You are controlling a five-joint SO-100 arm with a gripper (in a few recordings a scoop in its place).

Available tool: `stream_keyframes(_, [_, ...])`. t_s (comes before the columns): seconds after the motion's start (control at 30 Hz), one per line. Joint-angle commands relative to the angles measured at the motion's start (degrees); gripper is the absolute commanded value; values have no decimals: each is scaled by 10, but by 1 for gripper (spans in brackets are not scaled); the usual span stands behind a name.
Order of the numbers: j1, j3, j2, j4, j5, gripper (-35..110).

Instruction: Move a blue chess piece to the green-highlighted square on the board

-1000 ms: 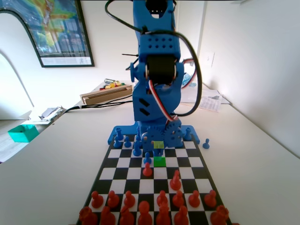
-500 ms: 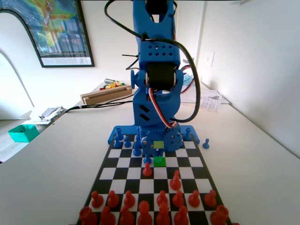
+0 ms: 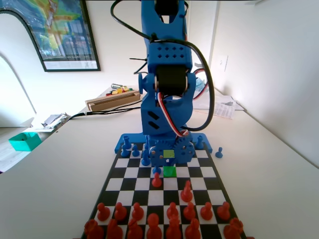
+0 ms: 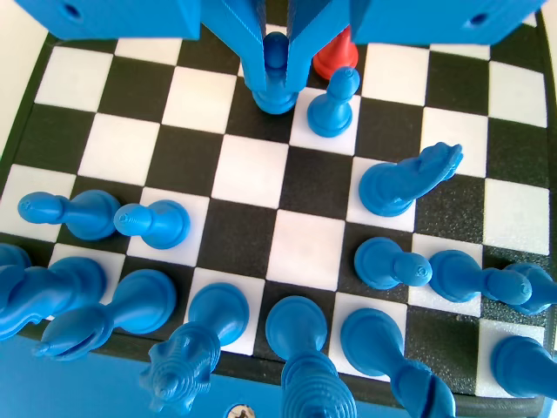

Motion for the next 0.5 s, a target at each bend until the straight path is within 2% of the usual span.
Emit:
stream_keyframes(0.0, [-13, -8, 16, -16, -3, 1])
stream_keyframes(0.47, [-26, 22, 17, -32, 4, 1])
